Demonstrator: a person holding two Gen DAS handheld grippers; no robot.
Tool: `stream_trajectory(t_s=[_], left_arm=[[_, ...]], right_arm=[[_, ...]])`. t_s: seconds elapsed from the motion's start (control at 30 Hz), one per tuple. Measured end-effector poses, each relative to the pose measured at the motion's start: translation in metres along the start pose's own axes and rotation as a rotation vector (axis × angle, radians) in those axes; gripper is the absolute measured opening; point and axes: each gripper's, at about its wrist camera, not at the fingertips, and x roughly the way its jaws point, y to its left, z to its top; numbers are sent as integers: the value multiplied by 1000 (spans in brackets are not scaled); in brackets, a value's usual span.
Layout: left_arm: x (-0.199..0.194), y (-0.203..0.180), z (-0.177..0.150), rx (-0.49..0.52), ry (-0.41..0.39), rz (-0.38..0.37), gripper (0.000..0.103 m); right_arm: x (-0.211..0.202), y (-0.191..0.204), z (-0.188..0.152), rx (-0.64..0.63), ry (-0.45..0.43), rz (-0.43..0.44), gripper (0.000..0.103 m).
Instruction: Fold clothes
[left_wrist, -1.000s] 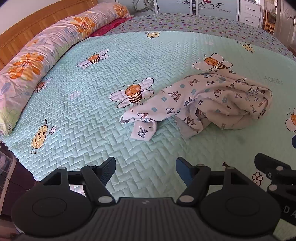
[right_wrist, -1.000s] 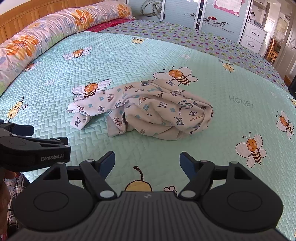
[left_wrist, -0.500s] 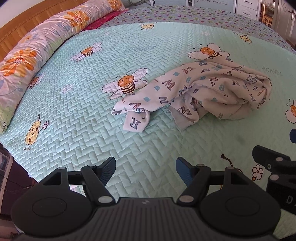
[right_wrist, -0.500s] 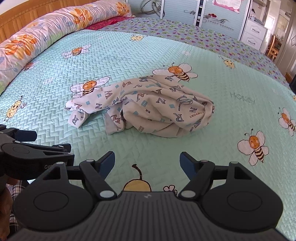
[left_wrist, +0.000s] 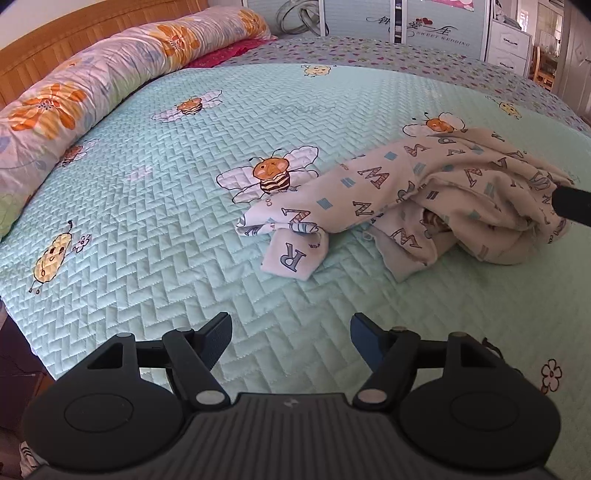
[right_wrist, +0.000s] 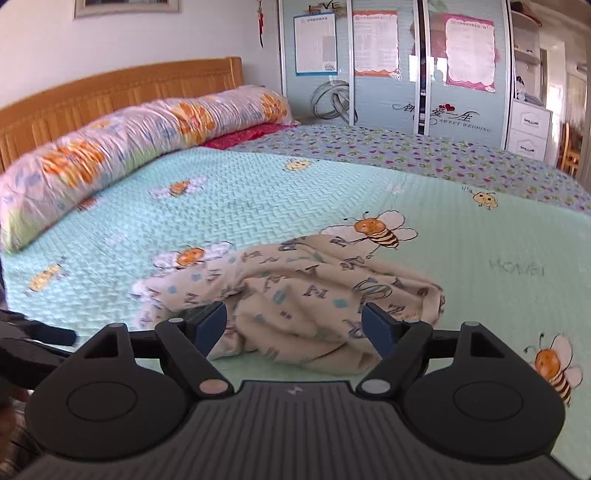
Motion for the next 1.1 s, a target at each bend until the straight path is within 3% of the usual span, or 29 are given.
stream_trajectory(t_s=[0.13, 0.27, 0.37, 0.47, 0.53, 0.7, 0.83, 0.93, 1.1], left_arm=[[11, 9, -2, 9, 18, -17, 74], [15, 14, -4, 27, 18, -10, 74], [19, 18, -3, 16, 33, -17, 74], [19, 20, -3, 9, 35, -20, 74], [19, 18, -3, 6, 42, -30, 74], [16, 18, -6, -48, 77, -147, 74], [10, 25, -3, -167, 88, -344, 74], [9, 30, -3, -300, 91, -498, 74], [18, 14, 4, -346, 110, -520, 74]], right_arm=[[30, 7, 8, -66, -8, 44, 80], [67, 28, 7, -267, 32, -23, 80], [91, 30, 2, -314, 87, -73, 80], [93, 24, -2, -260, 99, -35, 69], [92, 18, -4, -210, 105, -34, 45], [81, 2, -11, -55, 94, 7, 15], [62, -5, -21, 67, 89, 79, 8], [44, 2, -35, 103, 101, 141, 8], [20, 6, -58, 223, 138, 257, 8]])
